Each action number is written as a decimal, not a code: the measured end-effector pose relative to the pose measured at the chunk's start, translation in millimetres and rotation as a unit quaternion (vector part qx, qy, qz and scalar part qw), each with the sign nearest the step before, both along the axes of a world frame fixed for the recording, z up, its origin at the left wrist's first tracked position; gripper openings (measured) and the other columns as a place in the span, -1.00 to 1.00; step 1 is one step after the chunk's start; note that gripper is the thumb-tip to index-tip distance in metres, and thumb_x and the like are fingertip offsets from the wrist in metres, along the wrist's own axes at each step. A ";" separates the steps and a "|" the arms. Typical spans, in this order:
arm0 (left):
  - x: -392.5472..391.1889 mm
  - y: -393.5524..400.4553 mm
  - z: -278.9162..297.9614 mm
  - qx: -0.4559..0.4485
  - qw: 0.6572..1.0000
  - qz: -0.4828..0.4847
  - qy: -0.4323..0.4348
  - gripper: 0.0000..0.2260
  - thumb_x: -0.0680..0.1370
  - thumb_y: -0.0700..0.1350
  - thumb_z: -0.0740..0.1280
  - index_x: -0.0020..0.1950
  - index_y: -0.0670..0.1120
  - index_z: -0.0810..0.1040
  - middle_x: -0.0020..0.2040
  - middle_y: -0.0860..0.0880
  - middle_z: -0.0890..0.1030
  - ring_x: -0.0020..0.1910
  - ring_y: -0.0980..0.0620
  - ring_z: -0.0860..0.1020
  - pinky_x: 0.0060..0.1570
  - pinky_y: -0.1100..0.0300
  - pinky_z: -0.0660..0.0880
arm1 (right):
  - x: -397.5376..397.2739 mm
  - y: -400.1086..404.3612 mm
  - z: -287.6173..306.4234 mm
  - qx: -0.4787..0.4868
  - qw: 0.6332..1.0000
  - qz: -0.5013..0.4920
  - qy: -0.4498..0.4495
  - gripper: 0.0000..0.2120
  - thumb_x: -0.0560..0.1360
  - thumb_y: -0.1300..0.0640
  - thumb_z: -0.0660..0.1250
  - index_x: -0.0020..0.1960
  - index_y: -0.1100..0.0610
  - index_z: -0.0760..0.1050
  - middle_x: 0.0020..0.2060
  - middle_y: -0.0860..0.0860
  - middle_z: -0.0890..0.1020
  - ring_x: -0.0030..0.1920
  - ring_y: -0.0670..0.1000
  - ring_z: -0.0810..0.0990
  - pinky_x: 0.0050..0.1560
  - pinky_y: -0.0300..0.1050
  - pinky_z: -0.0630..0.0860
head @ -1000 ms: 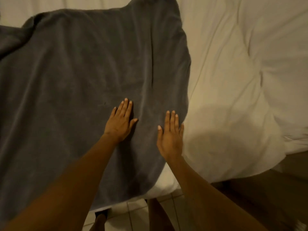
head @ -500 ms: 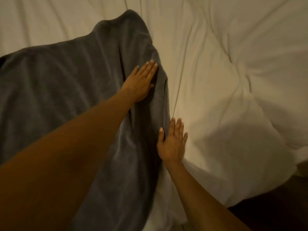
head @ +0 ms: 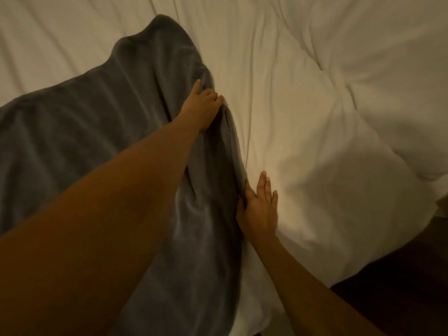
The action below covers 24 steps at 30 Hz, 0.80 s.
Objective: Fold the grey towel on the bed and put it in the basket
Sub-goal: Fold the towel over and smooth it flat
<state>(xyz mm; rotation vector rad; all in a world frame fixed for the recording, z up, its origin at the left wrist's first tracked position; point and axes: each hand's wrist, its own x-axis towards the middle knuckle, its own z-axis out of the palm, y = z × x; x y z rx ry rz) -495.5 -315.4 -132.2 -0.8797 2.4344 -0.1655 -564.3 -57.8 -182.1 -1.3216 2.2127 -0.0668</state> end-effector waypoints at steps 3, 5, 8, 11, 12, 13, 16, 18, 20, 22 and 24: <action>13.6 -4.5 11.9 -0.019 0.999 -0.027 -0.022 -0.59 0.59 -0.16 0.17 0.45 -0.13 0.28 0.40 -0.17 0.35 0.39 -0.15 0.33 0.47 -0.17 -0.06 | 7.3 0.1 10.2 -0.013 0.999 0.005 0.041 -0.52 0.60 -0.02 -0.01 0.51 0.03 0.16 0.53 0.18 -0.02 0.52 0.15 -0.11 0.49 0.11 -0.22; 25.1 -9.0 17.9 -0.018 0.999 -0.036 -0.023 -0.67 0.59 -0.19 0.16 0.36 -0.10 0.43 0.35 -0.13 0.43 0.35 -0.10 0.39 0.50 -0.10 -0.05 | 15.4 6.7 16.4 -0.027 0.996 0.001 0.082 -0.48 0.57 -0.05 -0.05 0.49 0.06 0.20 0.51 0.20 0.09 0.52 0.17 -0.01 0.47 0.11 -0.26; 48.7 -9.8 26.0 -0.019 0.999 -0.046 -0.005 -0.65 0.59 -0.21 0.17 0.39 -0.12 0.41 0.40 -0.10 0.41 0.42 -0.06 0.32 0.49 0.02 -0.05 | 29.5 20.0 26.0 -0.030 0.993 -0.003 0.112 -0.47 0.56 -0.05 -0.08 0.46 0.11 0.26 0.46 0.21 0.23 0.48 0.20 0.15 0.44 0.10 -0.22; 83.7 -1.9 36.8 -0.036 0.998 -0.035 0.027 -0.56 0.60 -0.19 0.17 0.49 -0.15 0.24 0.48 -0.12 0.29 0.48 -0.07 0.22 0.50 0.07 -0.05 | 48.5 24.0 40.4 -0.066 0.991 0.012 0.118 -0.49 0.53 0.03 -0.01 0.37 0.21 0.41 0.37 0.23 0.39 0.39 0.22 0.34 0.41 0.13 -0.07; 99.3 1.5 38.9 -0.035 0.998 -0.017 0.039 -0.53 0.61 -0.19 0.17 0.52 -0.16 0.17 0.51 -0.13 0.23 0.50 -0.07 0.18 0.50 0.09 -0.08 | 57.4 24.1 45.3 -0.081 0.989 0.023 0.120 -0.49 0.52 0.04 0.00 0.35 0.22 0.43 0.35 0.23 0.41 0.38 0.22 0.36 0.40 0.14 -0.04; 116.1 5.7 41.2 -0.031 0.998 0.005 0.046 -0.50 0.61 -0.19 0.17 0.54 -0.16 0.11 0.53 -0.13 0.17 0.52 -0.07 0.13 0.50 0.10 -0.10 | 68.0 24.0 49.7 -0.092 0.988 0.038 0.120 -0.49 0.51 0.03 0.00 0.34 0.23 0.44 0.35 0.23 0.42 0.38 0.22 0.37 0.40 0.15 -0.03; 166.0 20.0 42.3 -0.021 0.996 0.069 0.053 -0.45 0.62 -0.19 0.17 0.56 -0.13 0.01 0.56 -0.12 0.07 0.54 -0.05 0.06 0.49 0.14 -0.14 | 103.7 26.1 61.1 -0.099 0.986 0.070 0.111 -0.48 0.51 0.00 0.02 0.33 0.22 0.46 0.37 0.21 0.40 0.40 0.23 0.33 0.42 0.14 -0.05; 194.0 29.7 37.5 -0.007 0.992 0.104 0.070 -0.46 0.63 -0.20 0.15 0.56 -0.12 0.01 0.56 -0.11 0.07 0.54 -0.05 0.06 0.48 0.15 -0.13 | 128.2 30.8 62.4 -0.082 0.987 0.087 0.107 -0.48 0.49 -0.03 0.03 0.28 0.20 0.50 0.36 0.21 0.41 0.39 0.23 0.34 0.44 0.13 -0.09; 215.5 39.6 28.0 0.007 0.989 0.123 0.077 -0.48 0.63 -0.21 0.14 0.56 -0.13 0.03 0.56 -0.13 0.09 0.53 -0.05 0.08 0.49 0.14 -0.12 | 151.1 38.1 58.4 -0.053 0.986 0.112 0.108 -0.47 0.47 -0.05 0.01 0.25 0.20 0.52 0.35 0.22 0.42 0.40 0.22 0.33 0.43 0.16 -0.09; 230.6 51.6 17.3 0.020 0.990 0.128 0.063 -0.45 0.61 -0.23 0.17 0.55 -0.15 0.02 0.56 -0.15 0.09 0.53 -0.06 0.09 0.50 0.11 -0.10 | 169.0 46.7 51.3 -0.026 0.985 0.132 0.110 -0.45 0.48 -0.06 -0.01 0.26 0.19 0.52 0.37 0.22 0.40 0.41 0.21 0.31 0.41 0.21 -0.04; 239.9 63.3 7.3 0.038 0.988 0.138 0.051 -0.39 0.59 -0.26 0.18 0.56 -0.16 -0.05 0.56 -0.16 0.02 0.54 -0.07 0.04 0.51 0.08 -0.08 | 178.6 52.9 45.9 -0.022 0.985 0.134 0.103 -0.47 0.55 -0.08 -0.05 0.29 0.15 0.50 0.38 0.21 0.38 0.43 0.20 0.28 0.39 0.22 0.01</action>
